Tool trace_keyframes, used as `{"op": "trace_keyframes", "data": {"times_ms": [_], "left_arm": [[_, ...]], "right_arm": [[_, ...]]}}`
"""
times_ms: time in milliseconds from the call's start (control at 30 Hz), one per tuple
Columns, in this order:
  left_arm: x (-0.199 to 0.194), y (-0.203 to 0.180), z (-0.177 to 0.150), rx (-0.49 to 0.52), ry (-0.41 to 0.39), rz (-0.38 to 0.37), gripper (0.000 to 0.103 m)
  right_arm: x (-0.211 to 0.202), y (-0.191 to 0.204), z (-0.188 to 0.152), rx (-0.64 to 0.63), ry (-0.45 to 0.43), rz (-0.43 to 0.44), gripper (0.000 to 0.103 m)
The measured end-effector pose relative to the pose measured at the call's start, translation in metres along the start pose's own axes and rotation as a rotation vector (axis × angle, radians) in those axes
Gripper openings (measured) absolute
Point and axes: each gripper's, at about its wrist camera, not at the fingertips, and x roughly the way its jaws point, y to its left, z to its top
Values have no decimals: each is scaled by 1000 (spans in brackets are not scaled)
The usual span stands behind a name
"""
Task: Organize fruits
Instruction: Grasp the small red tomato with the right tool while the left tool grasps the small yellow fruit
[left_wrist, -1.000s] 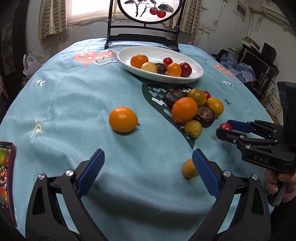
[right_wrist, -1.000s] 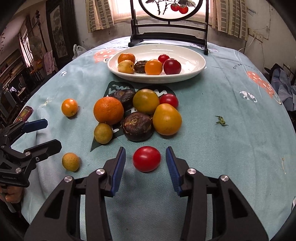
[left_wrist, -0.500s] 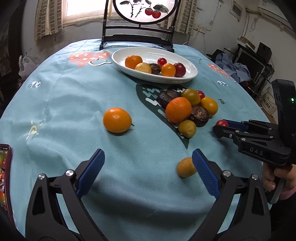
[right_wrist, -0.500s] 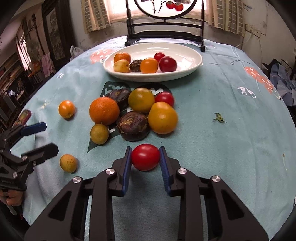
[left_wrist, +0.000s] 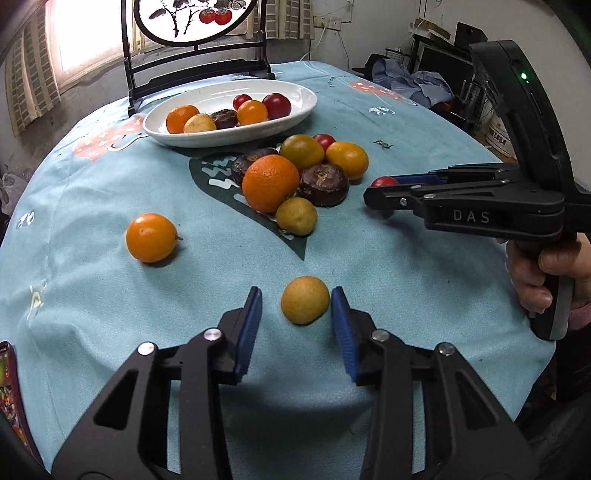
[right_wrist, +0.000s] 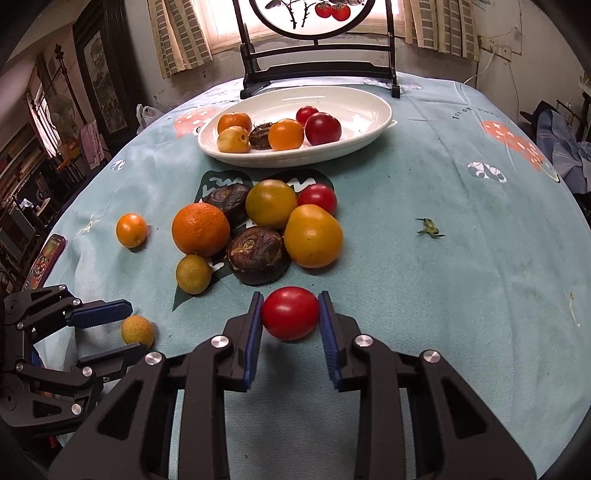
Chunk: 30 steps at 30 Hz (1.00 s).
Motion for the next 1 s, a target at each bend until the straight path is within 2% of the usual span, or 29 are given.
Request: {"op": "trace_keyframes", "data": {"times_ms": [200, 533, 733, 1000], "left_arm": [[4, -2, 0, 14, 23, -2, 34], [7, -4, 2, 20, 29, 8, 34], [7, -4, 2, 13, 27, -4, 27], [3, -1, 4, -9, 3, -42, 27]], "right_arm": [[-1, 0, 0, 1, -7, 7, 30], [0, -2, 0, 11, -3, 21, 30], [-2, -2, 0, 11, -7, 26, 30], [-2, -3, 1, 17, -5, 40, 30]]}}
